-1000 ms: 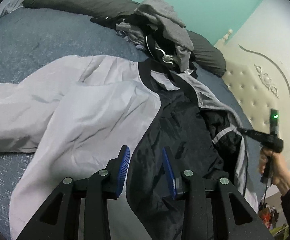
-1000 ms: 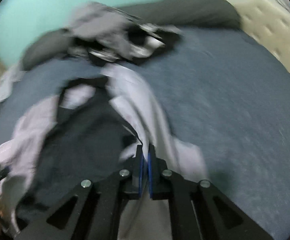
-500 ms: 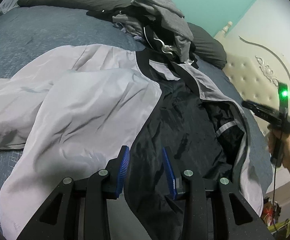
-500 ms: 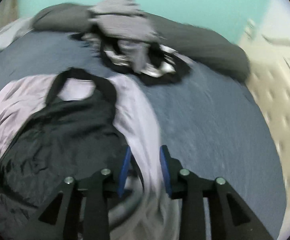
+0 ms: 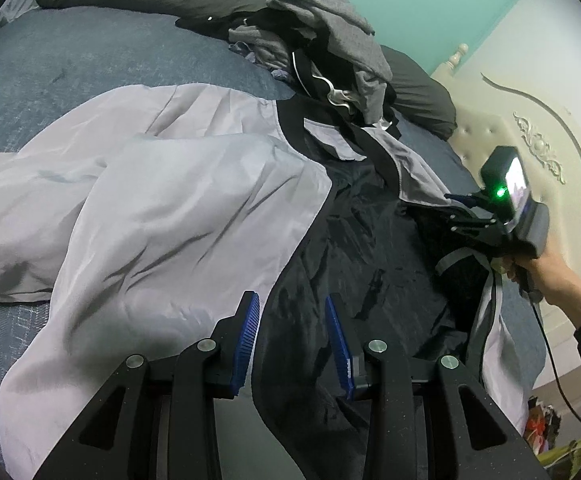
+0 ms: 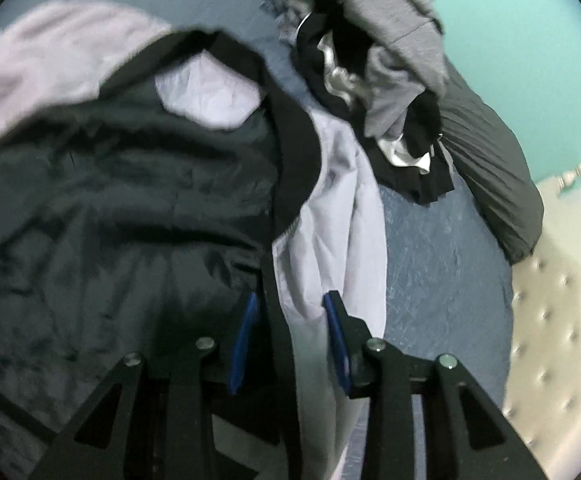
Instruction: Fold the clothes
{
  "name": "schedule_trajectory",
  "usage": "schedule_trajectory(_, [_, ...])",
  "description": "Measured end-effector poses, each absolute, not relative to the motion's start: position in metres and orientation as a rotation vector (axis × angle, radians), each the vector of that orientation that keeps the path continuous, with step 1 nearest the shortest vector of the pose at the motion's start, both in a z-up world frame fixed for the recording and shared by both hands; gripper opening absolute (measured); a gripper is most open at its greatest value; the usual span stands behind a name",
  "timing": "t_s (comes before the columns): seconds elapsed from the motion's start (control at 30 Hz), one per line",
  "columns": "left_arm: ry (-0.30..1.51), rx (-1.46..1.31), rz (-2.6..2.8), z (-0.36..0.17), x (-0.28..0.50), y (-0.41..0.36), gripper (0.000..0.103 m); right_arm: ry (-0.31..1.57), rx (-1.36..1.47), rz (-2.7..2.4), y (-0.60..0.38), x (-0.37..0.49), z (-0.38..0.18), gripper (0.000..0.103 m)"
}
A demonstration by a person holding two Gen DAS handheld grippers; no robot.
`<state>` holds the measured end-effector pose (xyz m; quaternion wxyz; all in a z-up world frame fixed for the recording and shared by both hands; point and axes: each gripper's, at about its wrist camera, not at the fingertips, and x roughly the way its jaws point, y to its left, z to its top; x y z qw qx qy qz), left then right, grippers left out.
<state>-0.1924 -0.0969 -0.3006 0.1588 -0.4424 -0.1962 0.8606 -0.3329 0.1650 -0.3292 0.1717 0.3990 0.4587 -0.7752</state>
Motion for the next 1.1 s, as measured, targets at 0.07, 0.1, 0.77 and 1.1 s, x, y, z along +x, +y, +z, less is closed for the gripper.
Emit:
schedule_trajectory(0.07, [-0.565, -1.27, 2.456, -0.302, -0.193, -0.097, 0.038, 1.234, 1.201, -2.23, 0.178, -0.345, -0.33, 0.027])
schedule_trajectory(0.1, [-0.566, -1.272, 2.456, -0.303, -0.193, -0.098, 0.038, 1.202, 1.227, -2.25, 0.184, -0.35, -0.329, 0.018])
schedule_trajectory(0.77, [-0.587, -1.275, 2.447, -0.306, -0.193, -0.099, 0.038, 0.146, 1.148, -2.197, 0.199, -0.347, -0.235, 0.005])
schedule_trajectory(1.1, [-0.603, -1.27, 2.44, -0.304, -0.194, -0.102, 0.038, 0.292, 1.376, -2.169, 0.145, -0.339, -0.287, 0.007])
